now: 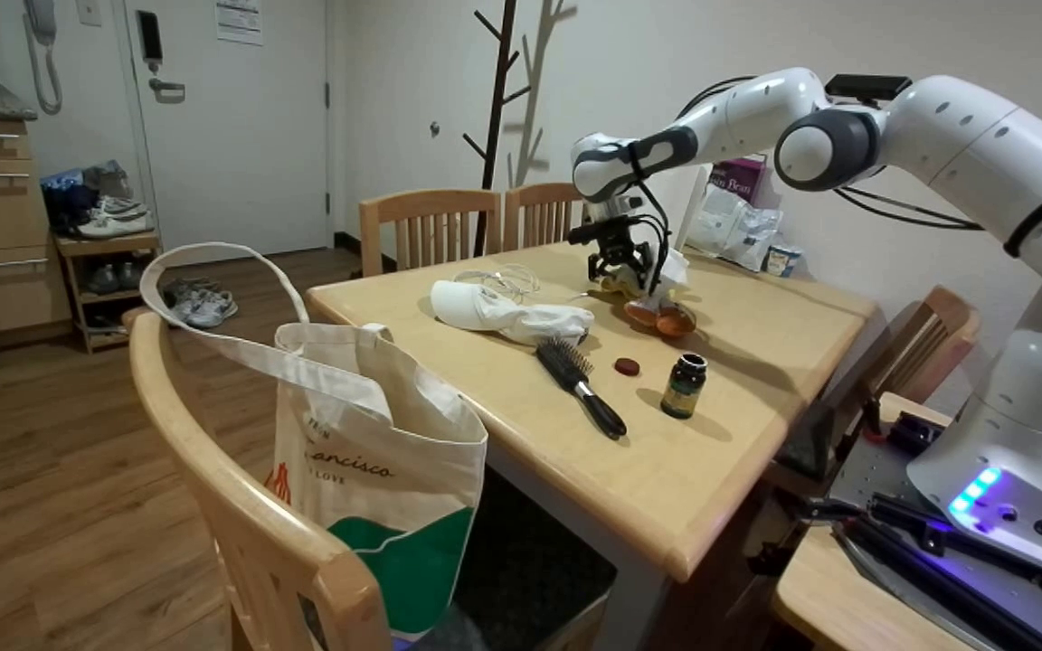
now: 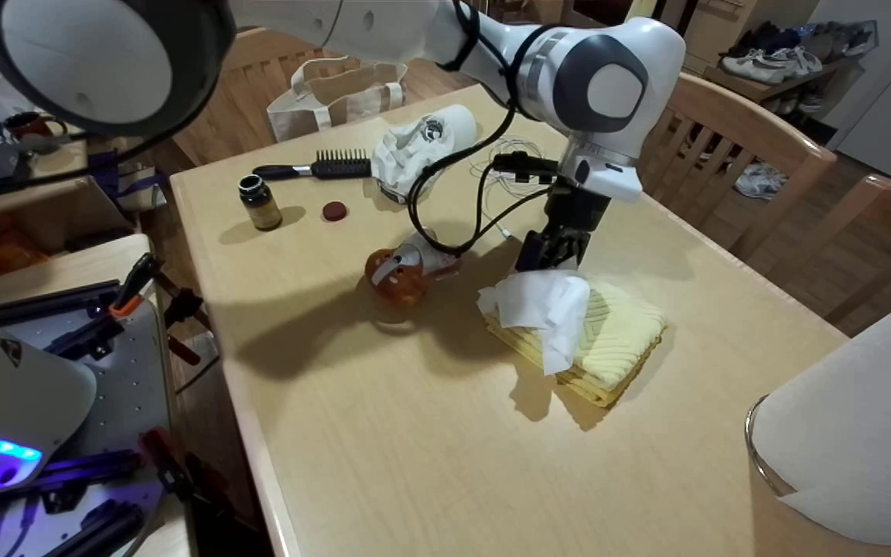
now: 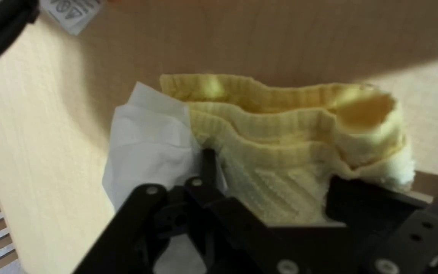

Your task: Use the yellow and white towels to wipe the central part of the table

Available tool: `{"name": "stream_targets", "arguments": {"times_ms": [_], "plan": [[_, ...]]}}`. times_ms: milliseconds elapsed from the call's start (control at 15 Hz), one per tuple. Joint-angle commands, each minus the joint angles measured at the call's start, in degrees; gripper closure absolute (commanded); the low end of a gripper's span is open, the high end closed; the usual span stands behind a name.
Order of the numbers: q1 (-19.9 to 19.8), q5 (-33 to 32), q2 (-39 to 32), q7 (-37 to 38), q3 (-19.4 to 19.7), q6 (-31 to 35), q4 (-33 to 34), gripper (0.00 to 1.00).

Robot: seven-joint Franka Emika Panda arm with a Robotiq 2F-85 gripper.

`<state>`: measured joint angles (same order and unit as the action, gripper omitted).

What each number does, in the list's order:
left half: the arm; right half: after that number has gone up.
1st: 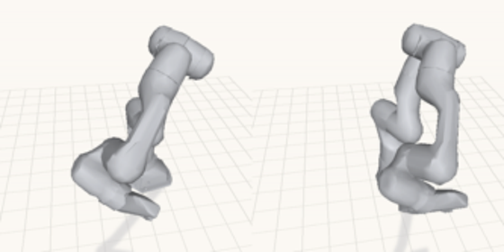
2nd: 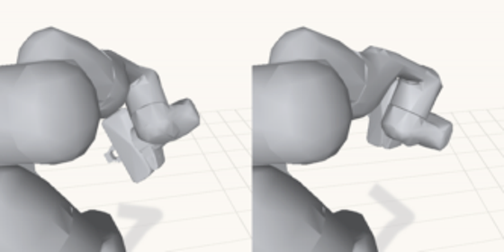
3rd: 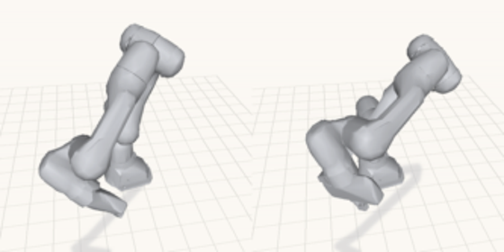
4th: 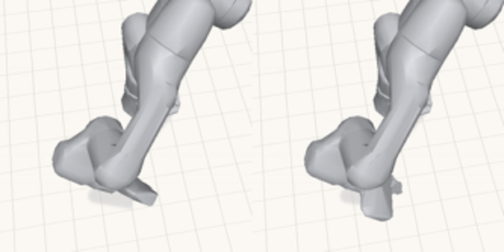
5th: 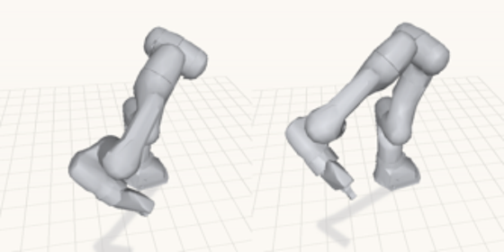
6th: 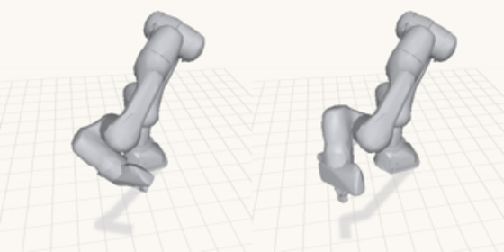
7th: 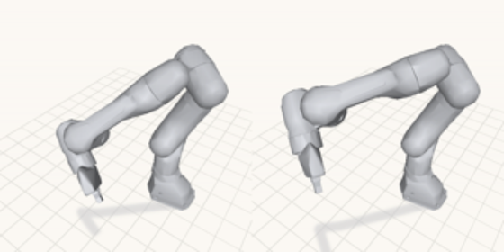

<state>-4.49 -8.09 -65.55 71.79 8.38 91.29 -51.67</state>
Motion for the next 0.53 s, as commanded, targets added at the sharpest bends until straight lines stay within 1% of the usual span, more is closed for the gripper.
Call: {"name": "stream_targets", "arguments": {"times_ms": [0, 267, 333, 400, 467], "plan": [[-2.37, 3.91, -5.37, -2.36, -0.29, -7.09, 6.28, 0.58], [-6.13, 8.54, -6.86, -0.92, -0.59, -14.5, 8.85, 0.83], [-7.33, 9.28, -6.75, -0.25, -1.45, -15.84, 8.57, 0.9], [-8.23, 10.42, -7.16, 0.54, -1.45, -17.38, 8.75, 0.95], [-9.19, 11.74, -7.24, 1.23, -1.57, -18.52, 8.6, 0.98]]}}
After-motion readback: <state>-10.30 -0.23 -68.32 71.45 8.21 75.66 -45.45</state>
